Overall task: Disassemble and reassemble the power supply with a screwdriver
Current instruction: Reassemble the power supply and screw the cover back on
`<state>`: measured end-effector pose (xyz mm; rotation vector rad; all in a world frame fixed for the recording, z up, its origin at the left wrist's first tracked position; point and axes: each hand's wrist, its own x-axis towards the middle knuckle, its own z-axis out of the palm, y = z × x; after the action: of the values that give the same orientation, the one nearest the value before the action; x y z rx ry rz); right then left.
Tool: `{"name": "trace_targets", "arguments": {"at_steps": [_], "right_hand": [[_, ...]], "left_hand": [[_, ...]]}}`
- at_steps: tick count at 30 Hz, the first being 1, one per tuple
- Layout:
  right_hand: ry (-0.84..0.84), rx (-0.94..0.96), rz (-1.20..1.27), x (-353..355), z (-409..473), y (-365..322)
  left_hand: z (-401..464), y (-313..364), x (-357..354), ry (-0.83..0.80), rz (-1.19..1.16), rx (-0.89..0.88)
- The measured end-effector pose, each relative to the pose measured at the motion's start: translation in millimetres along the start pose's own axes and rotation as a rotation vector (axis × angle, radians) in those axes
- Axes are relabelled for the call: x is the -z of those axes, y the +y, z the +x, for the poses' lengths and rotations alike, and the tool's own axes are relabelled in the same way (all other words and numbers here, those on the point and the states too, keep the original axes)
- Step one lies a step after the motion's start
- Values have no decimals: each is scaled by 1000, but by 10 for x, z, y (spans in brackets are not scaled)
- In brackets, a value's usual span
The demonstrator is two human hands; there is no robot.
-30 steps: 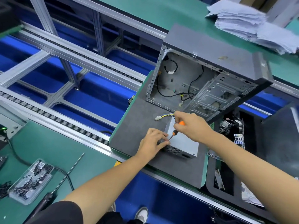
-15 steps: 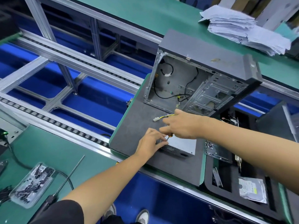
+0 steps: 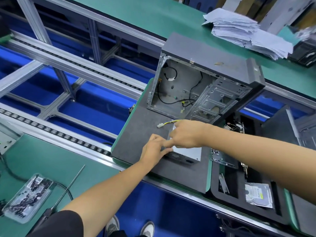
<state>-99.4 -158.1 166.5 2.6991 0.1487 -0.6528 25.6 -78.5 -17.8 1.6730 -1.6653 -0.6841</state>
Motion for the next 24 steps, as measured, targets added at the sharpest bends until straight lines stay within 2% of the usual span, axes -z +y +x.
{"name": "trace_targets", "arguments": {"at_steps": [3,6,8,10,12,15,18,22,24], "right_hand": [[9,101,-125,54,7,42],[-42,59,-1,27,-42,87],[-53,-50,193,10,-39,52],[12,-270,482,-17,-30,-15],[6,-464,641,-41,-20,-82],[-85,-627,684,-81,3,-161],[-37,-747,687,-11,62,-130],[-81,-750,690,14,135,-153],[-103,-728,675,20,116,-137]], "left_hand": [[34,46,12,-32,14,36],[63,73,35,-63,1,51],[54,83,44,-42,-35,52],[40,80,37,-22,-70,30],[29,89,55,-30,-15,19],[62,115,82,-50,2,35],[72,189,104,-66,64,56],[64,194,59,-49,65,82],[57,154,53,-76,64,25]]}}
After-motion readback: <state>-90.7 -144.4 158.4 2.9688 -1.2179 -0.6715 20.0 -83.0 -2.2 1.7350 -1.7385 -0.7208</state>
